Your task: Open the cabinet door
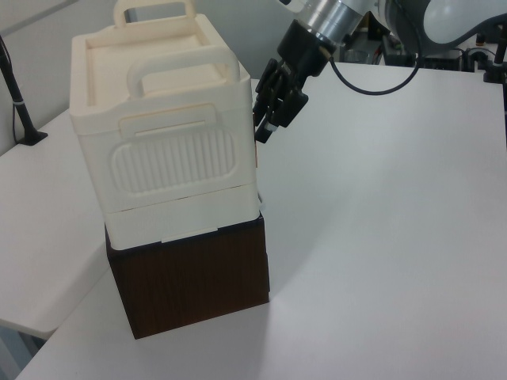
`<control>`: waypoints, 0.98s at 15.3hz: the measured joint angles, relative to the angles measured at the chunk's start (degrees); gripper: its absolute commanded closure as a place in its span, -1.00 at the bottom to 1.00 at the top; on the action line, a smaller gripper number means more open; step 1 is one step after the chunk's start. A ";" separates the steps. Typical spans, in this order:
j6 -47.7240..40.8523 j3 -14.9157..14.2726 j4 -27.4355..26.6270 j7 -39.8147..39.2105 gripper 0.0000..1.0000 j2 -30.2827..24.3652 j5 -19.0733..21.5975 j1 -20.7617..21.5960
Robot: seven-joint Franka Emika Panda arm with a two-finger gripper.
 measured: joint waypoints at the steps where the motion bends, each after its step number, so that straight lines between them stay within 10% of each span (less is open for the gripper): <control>1: 0.00 -0.11 0.02 0.00 0.04 0.05 0.00 0.00; 6: 0.09 -0.17 0.17 0.00 0.66 0.11 0.00 0.01; 15: -1.28 -0.23 0.44 -0.02 0.75 -0.17 -0.06 -0.09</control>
